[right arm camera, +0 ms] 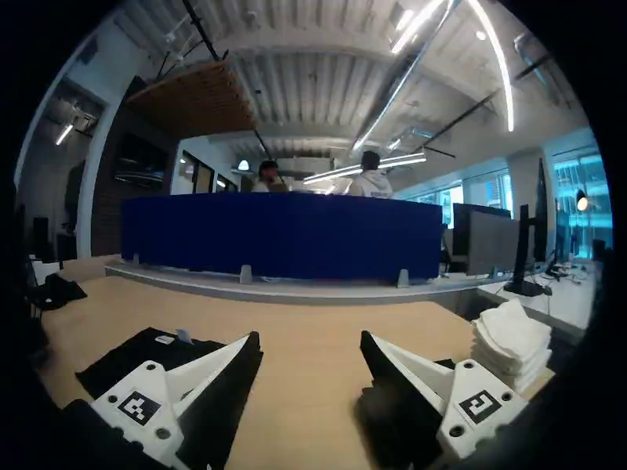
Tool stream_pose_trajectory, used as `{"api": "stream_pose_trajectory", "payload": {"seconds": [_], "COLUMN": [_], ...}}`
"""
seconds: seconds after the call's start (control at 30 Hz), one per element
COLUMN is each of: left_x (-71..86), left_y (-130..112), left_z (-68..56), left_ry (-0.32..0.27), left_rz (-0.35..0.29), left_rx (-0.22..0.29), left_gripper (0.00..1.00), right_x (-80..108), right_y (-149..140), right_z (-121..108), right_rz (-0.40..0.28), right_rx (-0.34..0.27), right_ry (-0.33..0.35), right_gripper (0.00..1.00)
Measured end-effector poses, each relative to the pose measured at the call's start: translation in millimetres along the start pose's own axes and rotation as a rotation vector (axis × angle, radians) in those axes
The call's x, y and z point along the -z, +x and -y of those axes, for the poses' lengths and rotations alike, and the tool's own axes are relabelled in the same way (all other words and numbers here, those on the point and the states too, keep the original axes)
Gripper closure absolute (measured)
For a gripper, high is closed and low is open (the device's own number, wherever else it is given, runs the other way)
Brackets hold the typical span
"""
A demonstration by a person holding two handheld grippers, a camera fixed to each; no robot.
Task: Fold towel
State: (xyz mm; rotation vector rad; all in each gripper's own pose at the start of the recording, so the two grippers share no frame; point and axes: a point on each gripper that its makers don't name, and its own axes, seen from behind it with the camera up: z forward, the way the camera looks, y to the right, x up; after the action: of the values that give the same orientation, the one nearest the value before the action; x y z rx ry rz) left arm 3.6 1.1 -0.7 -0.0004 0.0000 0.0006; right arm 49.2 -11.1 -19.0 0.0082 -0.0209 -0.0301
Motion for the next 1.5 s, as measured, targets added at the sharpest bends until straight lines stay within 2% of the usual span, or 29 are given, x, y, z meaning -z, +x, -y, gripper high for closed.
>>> {"api": "stream_pose_trajectory", "payload": {"seconds": [0.27, 0.47, 0.6, 0.77, 0.97, 1.17, 1.37, 1.5], "left_x": [9.7, 18.8, 21.2, 19.0, 15.6, 15.3, 20.6, 23.1], "left_y": [53, 98, 115, 125, 127, 116, 97, 86], "left_z": [-4.3, -9.1, -11.5, -10.8, -18.7, -32.7, -55.2, -67.3], "left_ry": [-0.011, -0.019, -0.028, -0.035, -0.09, -0.186, -0.307, -0.369], "left_rz": [-0.002, -0.009, -0.001, 0.012, 0.052, 0.118, 0.193, 0.235], "left_rx": [-0.027, -0.048, -0.053, -0.055, -0.074, -0.106, -0.131, -0.16], "left_gripper": [0.12, 0.12, 0.12, 0.11, 0.12, 0.12, 0.12, 0.12], "right_x": [13.4, 18.5, 20.9, 18.2, 13.2, 12.3, 16.9, 22.3], "right_y": [81, 128, 147, 154, 159, 152, 133, 116], "right_z": [5, 0, 3, 7, 18, 39, 67, 80], "right_rz": [-0.028, -0.033, -0.03, 0.001, 0.034, 0.095, 0.203, 0.278], "right_rx": [-0.073, -0.068, -0.045, -0.025, 0.001, 0.05, 0.104, 0.137], "right_ry": [0.027, -0.001, 0.001, 0.018, 0.06, 0.162, 0.317, 0.397], "right_gripper": [0.0, 0.0, 0.0, 0.0, 0.0, 0.0, 0.0, 0.0]}}
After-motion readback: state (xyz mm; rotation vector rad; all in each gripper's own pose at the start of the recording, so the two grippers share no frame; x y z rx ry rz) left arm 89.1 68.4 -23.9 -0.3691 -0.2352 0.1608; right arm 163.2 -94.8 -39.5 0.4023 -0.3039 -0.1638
